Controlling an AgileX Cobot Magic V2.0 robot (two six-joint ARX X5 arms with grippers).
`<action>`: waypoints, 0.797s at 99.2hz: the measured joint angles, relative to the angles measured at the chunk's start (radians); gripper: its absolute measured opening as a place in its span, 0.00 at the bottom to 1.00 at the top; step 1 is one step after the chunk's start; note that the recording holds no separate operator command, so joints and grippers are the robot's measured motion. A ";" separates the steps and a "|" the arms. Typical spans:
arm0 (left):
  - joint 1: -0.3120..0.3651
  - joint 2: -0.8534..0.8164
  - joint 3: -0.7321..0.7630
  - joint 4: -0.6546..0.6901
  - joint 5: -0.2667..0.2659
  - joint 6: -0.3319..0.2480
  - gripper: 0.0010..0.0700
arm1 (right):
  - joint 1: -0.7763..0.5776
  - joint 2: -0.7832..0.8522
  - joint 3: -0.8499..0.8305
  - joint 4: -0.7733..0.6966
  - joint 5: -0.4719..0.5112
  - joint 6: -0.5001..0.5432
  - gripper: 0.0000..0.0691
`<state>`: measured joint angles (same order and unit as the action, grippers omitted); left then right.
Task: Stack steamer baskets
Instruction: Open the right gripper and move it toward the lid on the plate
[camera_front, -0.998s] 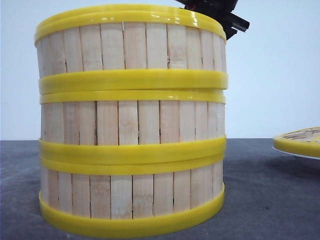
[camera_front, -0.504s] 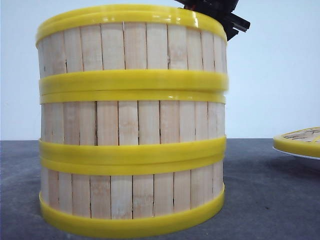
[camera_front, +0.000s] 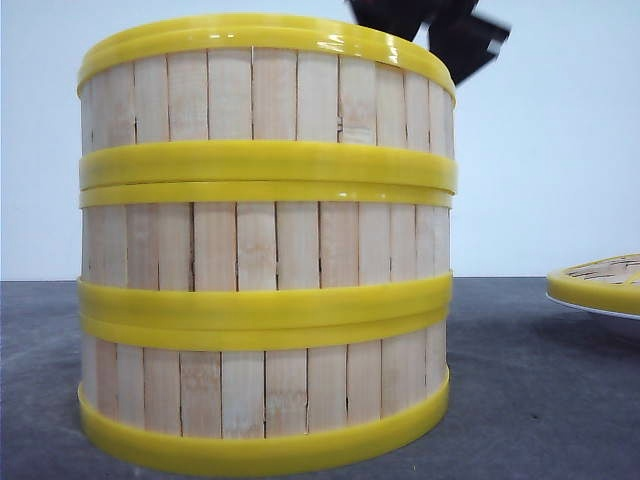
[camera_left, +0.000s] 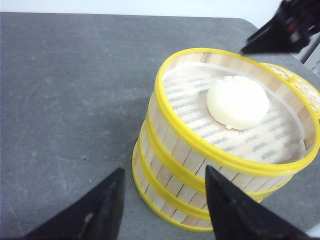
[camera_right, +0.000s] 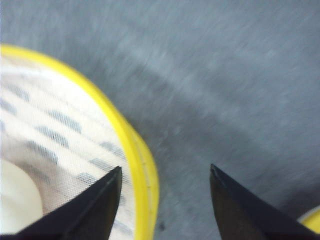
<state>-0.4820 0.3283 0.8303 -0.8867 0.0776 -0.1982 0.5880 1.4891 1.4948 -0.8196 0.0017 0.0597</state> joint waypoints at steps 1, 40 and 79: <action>0.000 0.000 0.000 0.000 0.000 0.000 0.42 | 0.000 -0.011 0.000 0.001 0.005 0.000 0.49; 0.000 0.000 0.000 0.008 0.000 0.007 0.42 | -0.084 -0.363 0.002 -0.144 0.158 0.014 0.49; 0.000 0.000 0.000 0.018 0.005 0.022 0.42 | -0.351 -0.347 -0.093 -0.200 0.105 0.024 0.50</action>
<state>-0.4820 0.3286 0.8303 -0.8684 0.0822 -0.1764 0.2375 1.1423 1.4014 -1.0199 0.1062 0.0834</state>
